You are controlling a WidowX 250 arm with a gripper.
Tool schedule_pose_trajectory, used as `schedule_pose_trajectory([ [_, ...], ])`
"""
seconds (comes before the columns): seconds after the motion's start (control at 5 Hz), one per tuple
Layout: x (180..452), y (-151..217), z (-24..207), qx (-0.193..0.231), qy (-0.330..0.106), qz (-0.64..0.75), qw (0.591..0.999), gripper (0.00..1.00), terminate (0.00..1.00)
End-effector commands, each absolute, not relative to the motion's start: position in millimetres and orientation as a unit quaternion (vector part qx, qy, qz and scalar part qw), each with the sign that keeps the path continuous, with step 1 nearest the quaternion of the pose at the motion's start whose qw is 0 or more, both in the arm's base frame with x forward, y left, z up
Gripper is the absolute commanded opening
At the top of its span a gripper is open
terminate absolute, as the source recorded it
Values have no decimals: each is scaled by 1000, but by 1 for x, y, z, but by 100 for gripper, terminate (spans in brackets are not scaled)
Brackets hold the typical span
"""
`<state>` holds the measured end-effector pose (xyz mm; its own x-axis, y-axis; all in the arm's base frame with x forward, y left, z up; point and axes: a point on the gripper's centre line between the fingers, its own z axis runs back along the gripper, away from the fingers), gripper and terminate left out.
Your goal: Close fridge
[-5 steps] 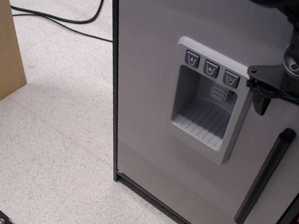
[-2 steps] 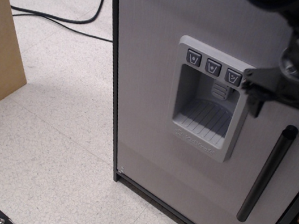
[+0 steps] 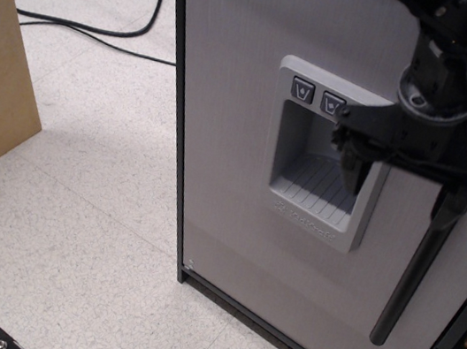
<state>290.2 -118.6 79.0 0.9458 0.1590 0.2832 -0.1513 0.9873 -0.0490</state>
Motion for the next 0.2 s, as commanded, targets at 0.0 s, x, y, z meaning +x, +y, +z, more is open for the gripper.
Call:
schedule_pose_trajectory([
  [0.0, 290, -120, 101, -25, -165, 80, 983, 100, 100],
])
